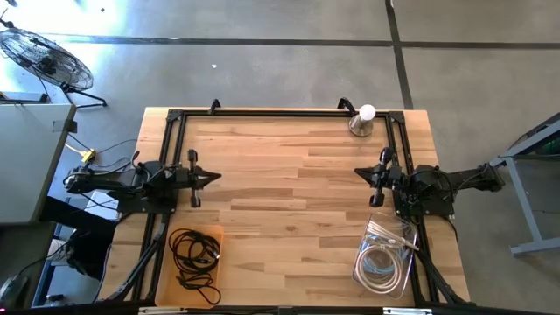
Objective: Sort HDMI cables
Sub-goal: Return to Home Position
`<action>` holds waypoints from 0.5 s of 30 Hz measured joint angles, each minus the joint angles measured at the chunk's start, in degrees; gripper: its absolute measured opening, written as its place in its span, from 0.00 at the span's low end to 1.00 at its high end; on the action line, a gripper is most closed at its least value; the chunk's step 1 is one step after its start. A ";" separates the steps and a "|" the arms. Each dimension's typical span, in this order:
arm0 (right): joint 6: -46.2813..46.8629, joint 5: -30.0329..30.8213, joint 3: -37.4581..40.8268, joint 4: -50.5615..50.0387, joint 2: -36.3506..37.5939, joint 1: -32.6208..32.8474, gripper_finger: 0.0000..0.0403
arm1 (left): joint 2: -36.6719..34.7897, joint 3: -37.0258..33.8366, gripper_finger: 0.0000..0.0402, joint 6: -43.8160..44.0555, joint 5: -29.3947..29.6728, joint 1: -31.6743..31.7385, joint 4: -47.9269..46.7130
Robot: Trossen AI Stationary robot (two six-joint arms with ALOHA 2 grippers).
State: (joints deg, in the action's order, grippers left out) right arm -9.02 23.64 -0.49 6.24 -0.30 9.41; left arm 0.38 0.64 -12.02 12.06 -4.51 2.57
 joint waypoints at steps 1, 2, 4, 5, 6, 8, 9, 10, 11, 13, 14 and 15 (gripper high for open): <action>0.00 0.00 0.00 -0.01 0.00 0.00 0.00 | 0.02 0.00 0.00 -0.15 0.35 0.00 -0.23; 0.02 0.00 0.00 0.00 0.00 0.00 0.00 | 0.02 0.00 0.00 -0.38 0.37 0.00 -0.05; 0.01 0.00 0.00 -0.01 0.00 0.00 0.00 | 0.02 0.00 0.00 -1.37 0.18 0.00 -0.01; 0.00 0.00 0.00 -0.02 0.00 0.00 0.00 | 0.02 0.00 0.00 -1.74 -0.25 0.00 -0.09; 0.00 -0.02 0.00 0.00 0.00 0.00 0.00 | 0.02 0.00 0.00 -2.03 -0.90 0.00 -0.20; 0.00 0.00 0.00 -0.01 0.00 0.00 0.00 | 0.02 0.00 0.00 -2.63 -2.36 0.00 -0.31; 0.00 0.00 0.00 0.00 0.00 0.00 0.00 | 0.02 0.00 0.00 -2.79 -3.19 0.00 -0.43; 0.02 -0.01 0.00 -0.02 -0.01 0.00 0.00 | 0.02 0.00 0.00 -2.93 -4.38 0.00 -0.63; 0.01 0.00 0.00 -0.01 0.00 0.00 0.00 | 0.02 0.00 0.00 -3.07 -5.68 0.00 -0.87; 0.02 0.00 0.00 0.00 0.00 0.00 0.00 | 0.02 0.00 0.00 -3.14 -8.02 0.00 -1.38; 0.00 -0.01 0.02 -0.01 -0.01 0.00 0.00 | 0.02 0.00 0.00 -3.15 -8.98 0.00 -1.53; 0.00 0.00 0.00 -0.02 -0.02 0.00 0.00 | 0.02 0.00 0.00 -3.14 -9.75 0.00 -1.55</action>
State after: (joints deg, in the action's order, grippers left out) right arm -9.01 23.64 -0.49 6.22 -0.31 9.41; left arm 0.40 0.64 -15.16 2.30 -4.51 1.02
